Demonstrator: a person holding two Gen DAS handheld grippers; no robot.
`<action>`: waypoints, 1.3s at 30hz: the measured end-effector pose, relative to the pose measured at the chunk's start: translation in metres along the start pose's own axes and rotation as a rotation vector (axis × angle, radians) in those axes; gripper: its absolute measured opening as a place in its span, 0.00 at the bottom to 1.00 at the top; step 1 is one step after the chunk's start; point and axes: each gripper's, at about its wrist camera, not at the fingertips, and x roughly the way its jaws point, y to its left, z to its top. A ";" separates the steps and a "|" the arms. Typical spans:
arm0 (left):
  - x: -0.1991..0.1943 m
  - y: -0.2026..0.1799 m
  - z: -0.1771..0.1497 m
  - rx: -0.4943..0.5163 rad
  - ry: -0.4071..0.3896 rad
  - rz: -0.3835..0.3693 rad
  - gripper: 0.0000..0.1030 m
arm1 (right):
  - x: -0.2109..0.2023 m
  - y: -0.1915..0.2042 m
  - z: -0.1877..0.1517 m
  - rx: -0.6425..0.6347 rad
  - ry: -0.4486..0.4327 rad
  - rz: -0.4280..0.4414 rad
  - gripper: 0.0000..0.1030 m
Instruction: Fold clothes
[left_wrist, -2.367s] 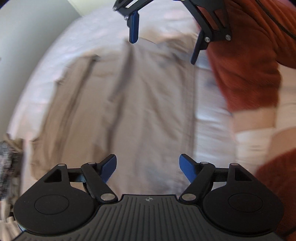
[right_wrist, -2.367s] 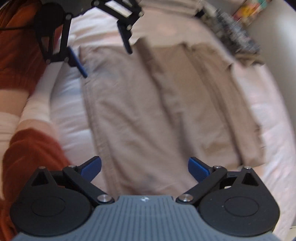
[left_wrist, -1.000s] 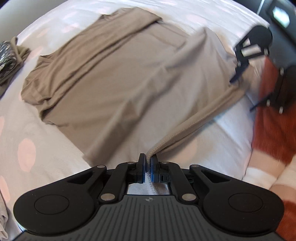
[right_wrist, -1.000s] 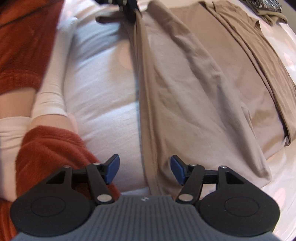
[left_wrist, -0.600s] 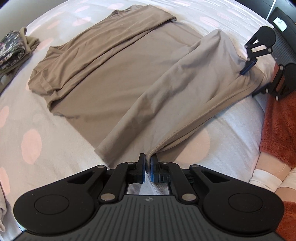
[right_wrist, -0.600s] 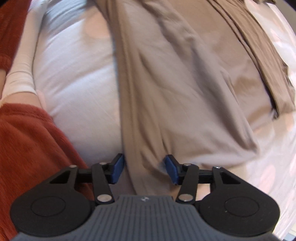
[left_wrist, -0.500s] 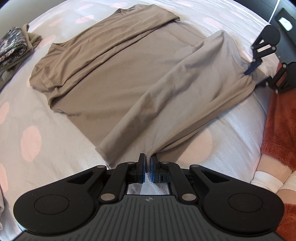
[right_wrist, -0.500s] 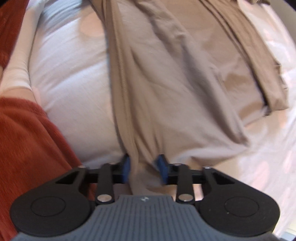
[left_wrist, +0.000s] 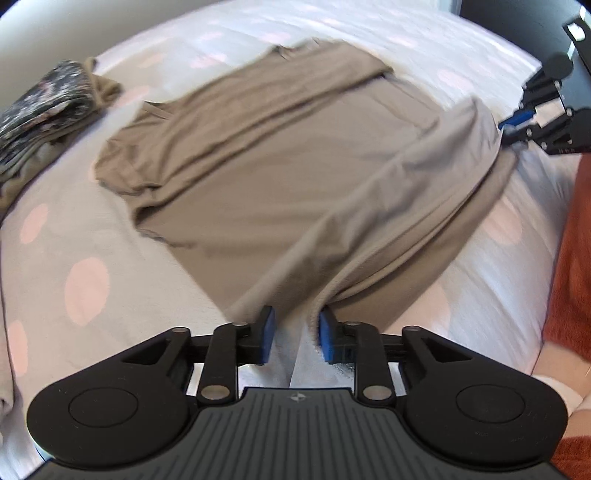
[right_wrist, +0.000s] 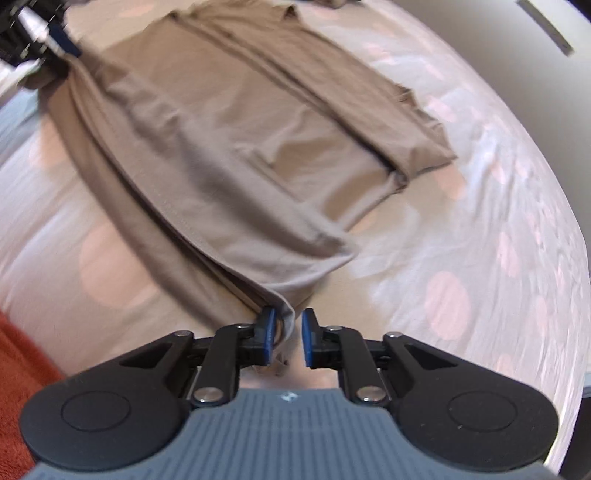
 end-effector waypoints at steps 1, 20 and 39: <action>-0.003 0.002 -0.002 -0.018 -0.011 0.002 0.24 | 0.001 -0.004 -0.002 0.022 -0.009 -0.002 0.24; -0.045 0.001 -0.006 0.034 -0.204 0.031 0.51 | -0.016 -0.019 -0.008 0.093 -0.154 0.048 0.52; 0.013 -0.055 -0.040 0.874 -0.008 0.328 0.47 | -0.004 0.008 -0.009 -0.345 -0.086 0.013 0.61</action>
